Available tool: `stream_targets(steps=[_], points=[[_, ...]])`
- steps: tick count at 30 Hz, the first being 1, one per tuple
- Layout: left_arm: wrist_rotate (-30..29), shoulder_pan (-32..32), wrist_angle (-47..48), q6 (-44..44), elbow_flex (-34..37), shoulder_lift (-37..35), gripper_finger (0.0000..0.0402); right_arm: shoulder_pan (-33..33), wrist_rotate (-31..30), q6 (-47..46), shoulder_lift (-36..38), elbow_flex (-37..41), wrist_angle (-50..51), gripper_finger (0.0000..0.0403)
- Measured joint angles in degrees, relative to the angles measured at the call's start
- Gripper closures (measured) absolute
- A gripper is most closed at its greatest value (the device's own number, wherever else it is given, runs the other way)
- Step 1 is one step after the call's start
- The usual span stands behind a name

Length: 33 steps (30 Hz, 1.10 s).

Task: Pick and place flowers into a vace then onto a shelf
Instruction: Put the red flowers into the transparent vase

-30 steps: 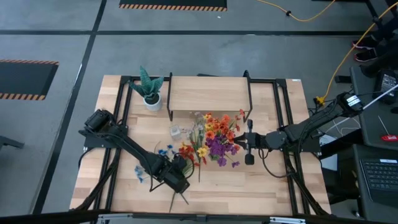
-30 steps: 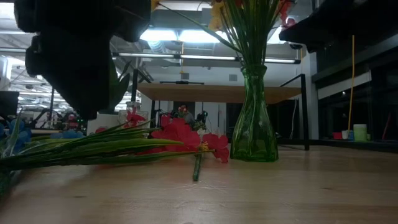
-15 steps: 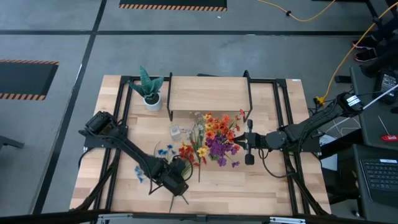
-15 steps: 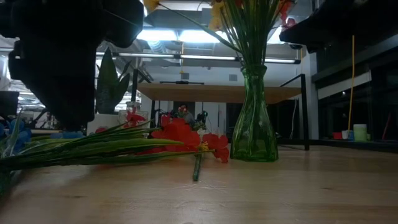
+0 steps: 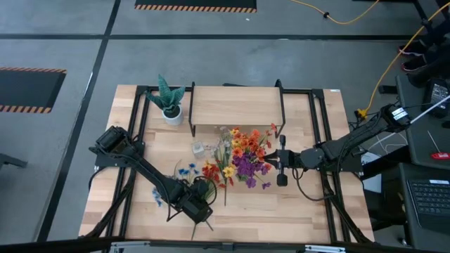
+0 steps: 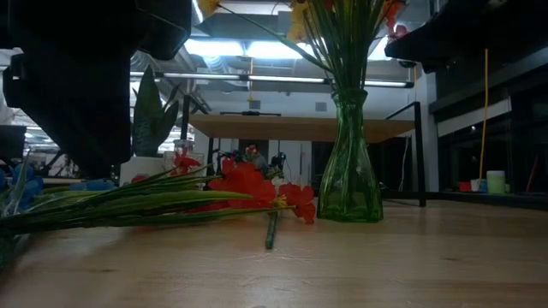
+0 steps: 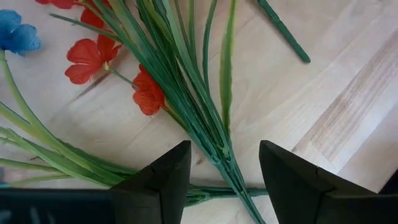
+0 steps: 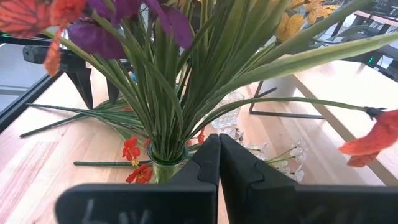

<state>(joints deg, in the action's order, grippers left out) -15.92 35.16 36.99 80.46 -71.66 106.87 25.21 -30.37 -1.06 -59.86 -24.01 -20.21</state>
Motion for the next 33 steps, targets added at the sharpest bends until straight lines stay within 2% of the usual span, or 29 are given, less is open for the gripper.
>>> stream_targets(steps=[15, 23, 33], points=[[0.09, 0.17, -0.05, 2.34, 0.0, 0.17, 0.021, -0.02, 0.0, 0.04, 0.0, 0.0, 0.81, 0.0393], [2.51, 0.15, -3.13, 0.37, 0.0, 4.05, 0.021, -0.02, 0.0, 0.04, 0.0, 0.0, 0.87, 0.0393], [1.6, -0.37, -2.96, 1.5, -0.22, 6.06, 0.021, -0.02, -0.01, -0.13, -0.02, 0.0, 0.83, 0.0393]])
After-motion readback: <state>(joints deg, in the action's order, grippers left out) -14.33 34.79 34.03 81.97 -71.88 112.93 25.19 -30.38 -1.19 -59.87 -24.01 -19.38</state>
